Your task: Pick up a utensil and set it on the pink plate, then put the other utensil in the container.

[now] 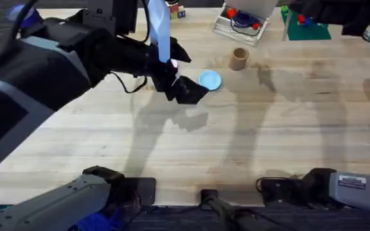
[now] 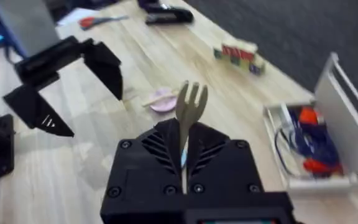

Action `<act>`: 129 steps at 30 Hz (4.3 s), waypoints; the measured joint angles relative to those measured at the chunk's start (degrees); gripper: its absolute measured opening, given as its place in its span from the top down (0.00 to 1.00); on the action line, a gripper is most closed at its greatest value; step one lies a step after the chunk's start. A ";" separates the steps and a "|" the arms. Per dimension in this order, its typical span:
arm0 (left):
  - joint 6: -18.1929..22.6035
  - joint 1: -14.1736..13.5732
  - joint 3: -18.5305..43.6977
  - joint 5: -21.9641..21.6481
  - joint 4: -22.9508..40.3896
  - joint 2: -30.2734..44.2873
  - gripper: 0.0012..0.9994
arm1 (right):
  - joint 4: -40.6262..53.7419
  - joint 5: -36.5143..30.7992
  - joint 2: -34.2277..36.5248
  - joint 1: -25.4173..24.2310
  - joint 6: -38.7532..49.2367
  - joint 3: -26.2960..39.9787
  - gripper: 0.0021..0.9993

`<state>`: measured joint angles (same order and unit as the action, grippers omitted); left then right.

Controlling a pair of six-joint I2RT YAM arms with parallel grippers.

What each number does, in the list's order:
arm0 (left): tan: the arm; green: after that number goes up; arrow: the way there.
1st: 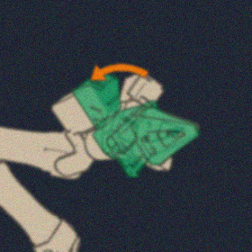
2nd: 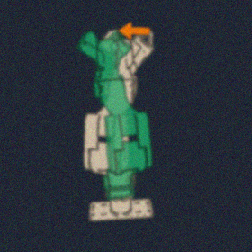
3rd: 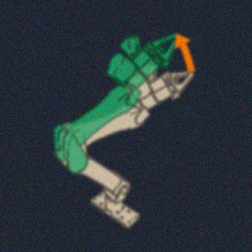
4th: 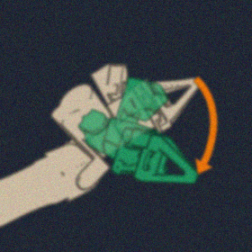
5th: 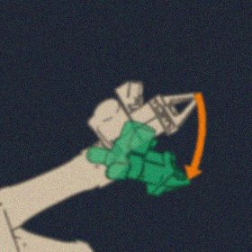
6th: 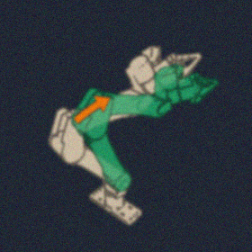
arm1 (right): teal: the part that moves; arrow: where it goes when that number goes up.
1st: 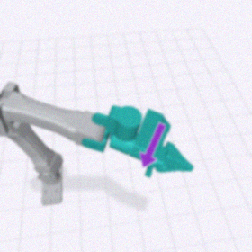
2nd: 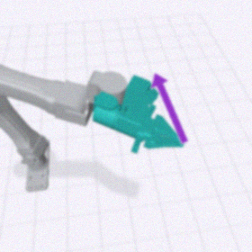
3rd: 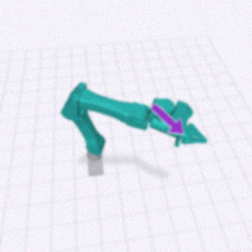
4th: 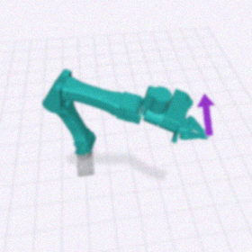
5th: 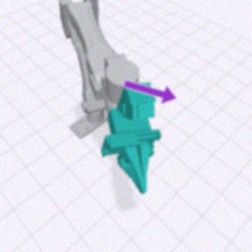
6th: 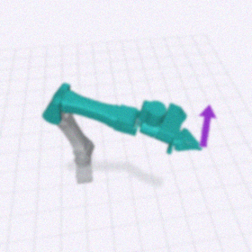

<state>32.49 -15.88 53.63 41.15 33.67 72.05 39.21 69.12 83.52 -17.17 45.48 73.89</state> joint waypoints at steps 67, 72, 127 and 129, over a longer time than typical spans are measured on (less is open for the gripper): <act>-0.02 0.00 0.00 -0.01 0.02 0.00 0.01 | -28.90 13.66 31.31 9.52 25.72 0.03 0.97; -0.02 0.00 0.00 0.00 0.02 0.00 0.01 | -28.90 13.66 31.31 8.68 25.72 0.04 0.97; -0.15 0.00 0.00 0.00 0.02 0.00 0.01 | -28.79 13.40 36.40 7.98 25.63 0.17 0.97; -0.15 0.00 0.00 -0.01 0.02 0.00 0.01 | -28.79 13.40 36.51 7.98 25.63 0.17 0.97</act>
<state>32.34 -15.88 53.63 41.13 33.69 72.05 10.41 82.52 120.03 -9.19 71.11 74.06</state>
